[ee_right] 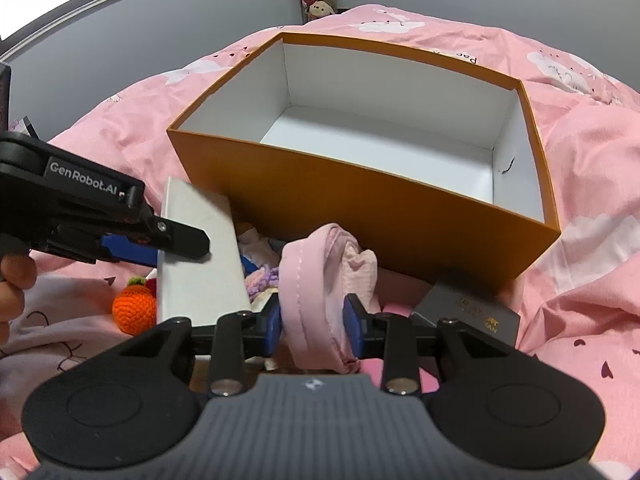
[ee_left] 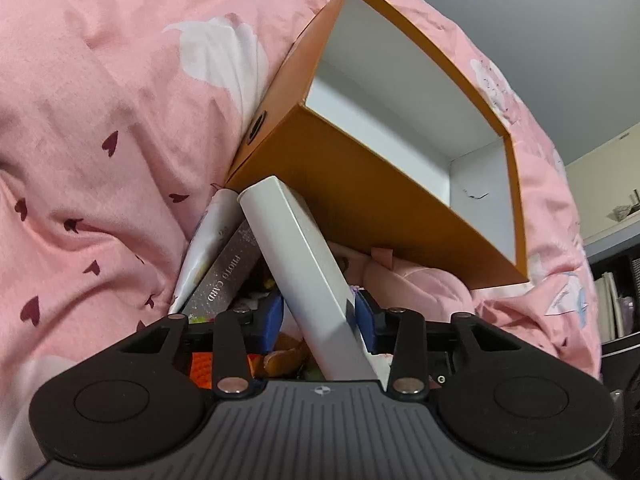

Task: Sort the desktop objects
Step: 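Grasp the white paper tube with the left gripper while the right grasps the pink headband, then carry the tube and headband over the box and release both inside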

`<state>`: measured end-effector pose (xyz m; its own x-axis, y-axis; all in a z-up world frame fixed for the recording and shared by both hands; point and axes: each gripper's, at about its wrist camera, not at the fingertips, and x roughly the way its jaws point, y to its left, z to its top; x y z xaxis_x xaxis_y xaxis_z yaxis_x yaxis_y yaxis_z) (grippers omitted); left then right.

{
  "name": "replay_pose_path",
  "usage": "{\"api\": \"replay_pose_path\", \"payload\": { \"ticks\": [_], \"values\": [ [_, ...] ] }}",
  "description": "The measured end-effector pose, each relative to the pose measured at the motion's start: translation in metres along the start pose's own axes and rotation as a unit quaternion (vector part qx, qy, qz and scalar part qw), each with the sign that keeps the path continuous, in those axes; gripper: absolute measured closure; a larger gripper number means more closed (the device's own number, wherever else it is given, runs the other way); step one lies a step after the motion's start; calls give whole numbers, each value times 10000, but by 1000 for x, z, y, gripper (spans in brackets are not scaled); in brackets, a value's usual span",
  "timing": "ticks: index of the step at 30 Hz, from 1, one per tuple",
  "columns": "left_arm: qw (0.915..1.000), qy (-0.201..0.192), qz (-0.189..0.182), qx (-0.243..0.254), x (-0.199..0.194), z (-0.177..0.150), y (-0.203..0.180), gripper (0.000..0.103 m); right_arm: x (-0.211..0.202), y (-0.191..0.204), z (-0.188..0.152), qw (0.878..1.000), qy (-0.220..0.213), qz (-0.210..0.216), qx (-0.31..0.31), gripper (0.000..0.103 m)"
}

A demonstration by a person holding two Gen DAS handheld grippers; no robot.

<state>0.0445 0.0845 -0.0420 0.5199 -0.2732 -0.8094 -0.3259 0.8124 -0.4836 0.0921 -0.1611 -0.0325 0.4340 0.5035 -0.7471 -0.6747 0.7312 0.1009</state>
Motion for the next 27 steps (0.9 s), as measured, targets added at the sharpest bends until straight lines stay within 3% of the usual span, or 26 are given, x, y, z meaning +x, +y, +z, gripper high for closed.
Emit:
{"api": "replay_pose_path", "payload": {
  "ticks": [6, 14, 20, 27],
  "values": [
    [9999, -141, 85, 44, -4, -4, -5, 62, -4, 0, -2, 10000, -83, -47, 18, 74],
    [9960, -471, 287, 696, -28, -12, -29, 69, -27, -1, 2, 9990, -418, -124, -110, 79],
    [9905, -770, 286, 1100, -47, -15, -46, 71, -49, -4, 8, 9973, -720, -92, -74, 79],
    [9865, -1029, 26, 1272, -69, -13, -59, 71, -77, -9, 24, 9926, -1206, 135, 7, 79]
  ]
}}
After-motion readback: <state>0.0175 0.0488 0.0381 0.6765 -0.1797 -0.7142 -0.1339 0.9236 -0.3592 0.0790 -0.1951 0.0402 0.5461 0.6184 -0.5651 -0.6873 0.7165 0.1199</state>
